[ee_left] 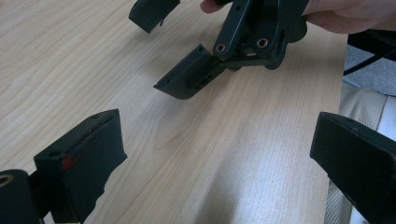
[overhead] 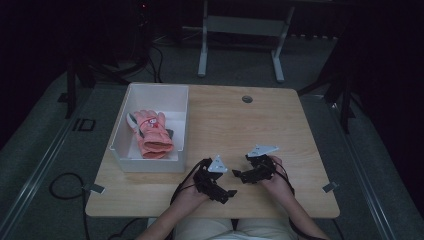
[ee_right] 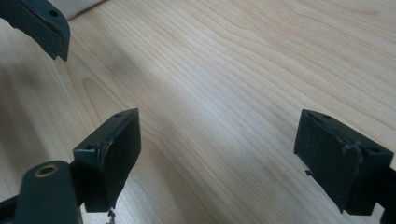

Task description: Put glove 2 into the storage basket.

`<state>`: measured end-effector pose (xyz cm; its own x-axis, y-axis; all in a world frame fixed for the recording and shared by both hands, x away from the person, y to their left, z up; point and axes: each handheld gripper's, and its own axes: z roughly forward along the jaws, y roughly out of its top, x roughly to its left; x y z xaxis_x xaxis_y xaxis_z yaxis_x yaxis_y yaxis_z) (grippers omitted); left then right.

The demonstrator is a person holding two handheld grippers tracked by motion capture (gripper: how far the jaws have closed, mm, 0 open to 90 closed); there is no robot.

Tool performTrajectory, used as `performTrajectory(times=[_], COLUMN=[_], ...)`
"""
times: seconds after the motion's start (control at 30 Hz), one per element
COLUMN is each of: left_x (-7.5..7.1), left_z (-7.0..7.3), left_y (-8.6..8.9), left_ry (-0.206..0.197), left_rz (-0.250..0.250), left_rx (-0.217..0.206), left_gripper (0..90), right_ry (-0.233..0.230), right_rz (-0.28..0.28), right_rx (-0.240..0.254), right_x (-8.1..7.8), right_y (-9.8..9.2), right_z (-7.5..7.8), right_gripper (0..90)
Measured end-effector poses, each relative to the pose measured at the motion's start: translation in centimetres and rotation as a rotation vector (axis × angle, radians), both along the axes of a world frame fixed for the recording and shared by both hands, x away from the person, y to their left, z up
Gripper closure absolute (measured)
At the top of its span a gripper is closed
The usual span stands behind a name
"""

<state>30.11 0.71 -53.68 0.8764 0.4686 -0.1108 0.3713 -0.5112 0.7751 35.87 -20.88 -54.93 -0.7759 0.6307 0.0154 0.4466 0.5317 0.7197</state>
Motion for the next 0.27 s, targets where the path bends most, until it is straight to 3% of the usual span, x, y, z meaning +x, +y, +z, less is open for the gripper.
performTrajectory(times=[0.27], left_x=[0.03], left_z=[-0.43], left_y=[0.21], left_ry=[0.007], left_rz=[0.011], left_rx=[-0.016], left_gripper=[2.5], right_ry=[0.006], right_rz=[0.005], right_rx=[-0.009], right_x=[-0.06], right_y=[-0.2], right_z=[-0.57], right_gripper=[14.5])
